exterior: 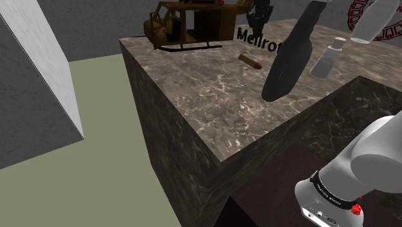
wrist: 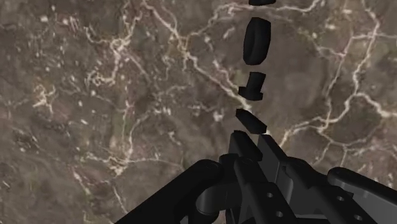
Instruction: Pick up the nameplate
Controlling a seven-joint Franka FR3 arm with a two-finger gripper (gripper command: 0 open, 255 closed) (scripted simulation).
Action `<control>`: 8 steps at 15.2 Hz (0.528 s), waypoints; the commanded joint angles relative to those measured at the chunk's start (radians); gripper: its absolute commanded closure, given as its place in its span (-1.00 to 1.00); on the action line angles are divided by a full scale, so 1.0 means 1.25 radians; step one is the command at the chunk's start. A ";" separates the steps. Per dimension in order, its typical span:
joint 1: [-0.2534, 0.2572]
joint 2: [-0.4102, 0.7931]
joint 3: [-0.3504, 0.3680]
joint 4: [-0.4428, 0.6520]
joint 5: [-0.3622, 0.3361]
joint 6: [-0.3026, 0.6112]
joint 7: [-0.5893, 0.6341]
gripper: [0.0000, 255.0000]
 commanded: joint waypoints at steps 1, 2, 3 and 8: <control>0.003 0.011 0.004 -0.005 0.002 -0.001 -0.001 1.00; 0.003 0.002 0.003 -0.009 0.001 -0.005 -0.004 1.00; 0.003 0.005 0.003 0.005 0.001 -0.017 -0.005 1.00; 0.004 0.020 0.003 0.077 0.001 -0.073 -0.013 1.00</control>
